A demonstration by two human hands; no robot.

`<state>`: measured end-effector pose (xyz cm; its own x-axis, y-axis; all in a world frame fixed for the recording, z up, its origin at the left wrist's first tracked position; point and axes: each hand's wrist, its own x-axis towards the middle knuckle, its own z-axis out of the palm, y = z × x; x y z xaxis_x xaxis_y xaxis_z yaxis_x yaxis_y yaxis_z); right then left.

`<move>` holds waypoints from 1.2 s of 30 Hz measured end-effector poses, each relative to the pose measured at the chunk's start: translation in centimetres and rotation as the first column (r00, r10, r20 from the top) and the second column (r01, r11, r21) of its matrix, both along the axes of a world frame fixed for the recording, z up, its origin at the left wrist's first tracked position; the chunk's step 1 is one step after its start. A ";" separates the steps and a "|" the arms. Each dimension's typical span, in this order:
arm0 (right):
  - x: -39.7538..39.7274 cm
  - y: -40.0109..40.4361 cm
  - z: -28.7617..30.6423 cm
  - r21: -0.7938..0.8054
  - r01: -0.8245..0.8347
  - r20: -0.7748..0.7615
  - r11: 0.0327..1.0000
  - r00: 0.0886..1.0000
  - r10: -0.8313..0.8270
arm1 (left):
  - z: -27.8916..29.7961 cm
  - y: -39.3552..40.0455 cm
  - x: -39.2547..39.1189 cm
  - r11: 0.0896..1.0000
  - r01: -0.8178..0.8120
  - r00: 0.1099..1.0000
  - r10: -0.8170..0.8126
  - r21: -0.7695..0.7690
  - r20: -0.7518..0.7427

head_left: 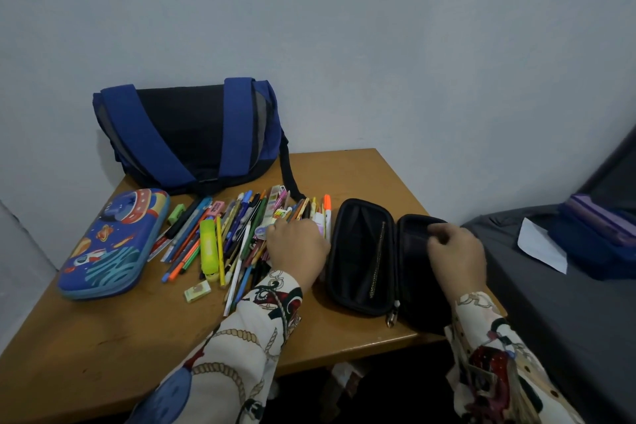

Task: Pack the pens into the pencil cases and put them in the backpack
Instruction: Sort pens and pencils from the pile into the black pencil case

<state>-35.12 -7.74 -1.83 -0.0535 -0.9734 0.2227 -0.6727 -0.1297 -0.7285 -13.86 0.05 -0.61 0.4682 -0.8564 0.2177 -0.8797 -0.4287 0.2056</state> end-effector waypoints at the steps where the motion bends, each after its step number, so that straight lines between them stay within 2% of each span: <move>1: -0.8 -0.6 -0.2 0.032 0.027 -0.056 0.999 0.998 -0.025 | 0.1 -0.1 0.2 1.000 -0.008 0.999 0.007 -0.027 -0.031; 4: -2.0 -1.8 -0.8 0.135 0.030 -0.129 0.990 0.992 -0.012 | 0.4 -0.9 0.8 0.994 -0.048 0.975 0.024 -0.101 -0.222; 6: -2.0 -2.1 -0.9 0.149 0.000 -0.160 0.989 0.987 0.025 | 0.8 -1.6 1.0 0.989 -0.065 0.910 0.005 -0.131 -0.414; 8: -2.0 -2.4 -1.0 0.161 -0.014 -0.160 0.987 0.986 0.040 | 1.3 -2.4 0.7 0.982 -0.069 0.789 -0.055 -0.178 -0.612; 10: -2.0 -2.9 -1.1 0.160 -0.014 -0.137 0.987 0.990 0.036 | 1.8 -2.9 -0.2 0.974 -0.040 0.658 -0.142 -0.222 -0.739; 12: -2.3 -3.3 -1.0 0.155 -0.021 -0.089 0.988 0.995 0.035 | 2.1 -3.4 -1.5 0.971 0.006 0.476 -0.212 -0.238 -0.853; 14: -2.3 -3.4 -0.8 0.173 -0.024 -0.018 0.985 0.999 0.028 | 2.0 -4.1 -2.6 0.962 0.044 0.309 -0.269 -0.268 -0.912; 15: -2.3 -3.5 -0.8 0.188 -0.028 0.035 0.982 0.999 0.022 | 1.8 -4.5 -3.2 0.954 0.069 0.276 -0.298 -0.291 -0.914; 17: -2.1 -3.4 -1.0 0.225 -0.064 0.230 0.972 0.973 0.011 | 1.2 -5.7 -4.2 0.936 0.096 0.269 -0.353 -0.340 -0.896; 19: -1.7 -3.1 -1.4 0.226 -0.115 0.418 0.967 0.908 0.011 | 0.9 -6.7 -5.1 0.918 0.095 0.265 -0.397 -0.386 -0.879; 23: -1.2 -2.2 -1.5 0.204 -0.172 0.583 0.964 0.812 0.022 | 0.9 -8.5 -6.2 0.890 0.084 0.288 -0.452 -0.448 -0.844; 26: -1.6 -2.0 -1.4 0.188 -0.195 0.628 0.963 0.777 0.035 | 0.9 -10.1 -6.7 0.888 0.083 0.294 -0.455 -0.451 -0.841; 32: -2.3 -2.1 -2.5 0.134 -0.168 0.556 0.977 0.829 0.066 | -0.4 -11.9 -7.4 0.887 0.193 0.373 -0.462 -0.420 -0.805; 36: -2.1 -2.0 -2.7 0.107 -0.149 0.579 0.983 0.813 0.060 | -0.1 -12.3 -7.4 0.868 0.291 0.406 -0.492 -0.401 -0.770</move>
